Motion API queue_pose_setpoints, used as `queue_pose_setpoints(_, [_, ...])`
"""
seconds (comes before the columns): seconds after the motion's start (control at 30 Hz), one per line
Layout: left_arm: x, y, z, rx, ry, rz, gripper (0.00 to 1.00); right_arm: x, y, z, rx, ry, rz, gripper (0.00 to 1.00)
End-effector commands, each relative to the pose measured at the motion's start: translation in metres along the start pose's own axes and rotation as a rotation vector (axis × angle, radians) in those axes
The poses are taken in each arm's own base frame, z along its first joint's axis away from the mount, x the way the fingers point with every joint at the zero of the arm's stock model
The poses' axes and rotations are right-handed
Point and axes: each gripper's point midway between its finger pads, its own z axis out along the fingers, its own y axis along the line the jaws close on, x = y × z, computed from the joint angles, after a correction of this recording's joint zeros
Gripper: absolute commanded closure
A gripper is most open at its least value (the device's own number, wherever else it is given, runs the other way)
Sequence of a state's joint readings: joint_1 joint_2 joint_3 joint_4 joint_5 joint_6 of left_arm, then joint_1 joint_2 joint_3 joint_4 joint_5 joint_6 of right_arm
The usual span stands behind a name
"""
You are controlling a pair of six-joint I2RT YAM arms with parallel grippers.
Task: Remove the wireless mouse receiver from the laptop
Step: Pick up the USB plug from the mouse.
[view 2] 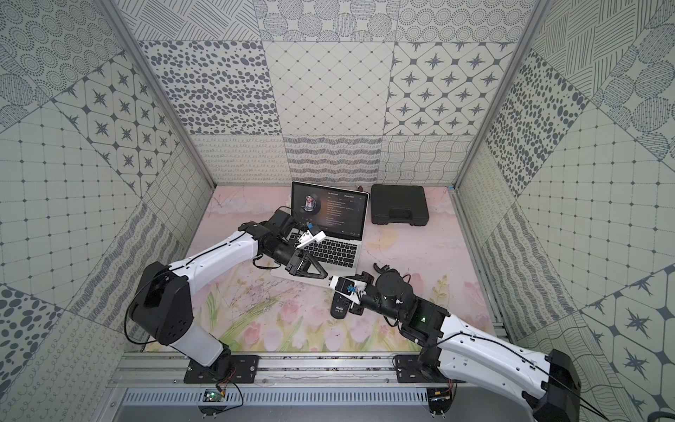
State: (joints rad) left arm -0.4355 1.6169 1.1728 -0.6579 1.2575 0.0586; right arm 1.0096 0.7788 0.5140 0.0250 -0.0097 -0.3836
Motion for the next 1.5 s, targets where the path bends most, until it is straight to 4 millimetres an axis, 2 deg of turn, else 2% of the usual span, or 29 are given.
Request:
queue_pose_setpoints(0.0, [-0.048,0.058,-0.033,-0.262,-0.279,-0.121,0.00,0.000,-0.031,-0.001,0.189,-0.023,0.110,0.87])
queue_pose_setpoints(0.13, [-0.054,0.079,-0.049,-0.349,-0.513,-0.180,0.00,0.006,-0.043,0.001,0.283,-0.051,0.215,0.88])
queue_pose_setpoints(0.2, [-0.052,0.078,-0.057,-0.358,-0.626,-0.189,0.00,0.009,-0.046,0.003,0.324,-0.054,0.233,0.89])
queue_pose_setpoints(0.33, [-0.054,0.064,-0.057,-0.313,-0.718,-0.149,0.00,0.011,-0.050,0.010,0.385,-0.051,0.237,0.89])
queue_pose_setpoints(0.43, [-0.059,0.049,-0.051,-0.288,-0.762,-0.082,0.07,0.007,-0.047,0.017,0.374,-0.068,0.226,0.89])
queue_pose_setpoints(0.67, [-0.069,0.020,-0.037,-0.134,-0.727,-0.015,0.24,0.001,-0.041,0.022,0.345,-0.078,0.214,0.90])
queue_pose_setpoints(0.8, [-0.070,0.009,-0.030,-0.045,-0.689,0.008,0.32,0.000,-0.039,0.021,0.332,-0.080,0.222,0.91])
queue_pose_setpoints(0.97, [-0.065,-0.009,-0.008,0.068,-0.557,0.049,0.46,-0.001,-0.039,0.022,0.330,-0.075,0.217,0.92])
queue_pose_setpoints(1.1, [-0.058,-0.013,0.001,0.092,-0.493,0.048,0.48,-0.003,-0.043,0.019,0.351,-0.081,0.218,0.92])
queue_pose_setpoints(1.27, [-0.051,-0.022,0.012,0.116,-0.428,0.060,0.56,-0.001,-0.048,0.018,0.383,-0.063,0.212,0.92])
queue_pose_setpoints(1.47, [-0.041,-0.022,0.021,0.124,-0.368,0.046,0.65,-0.003,-0.054,0.015,0.413,-0.063,0.202,0.92])
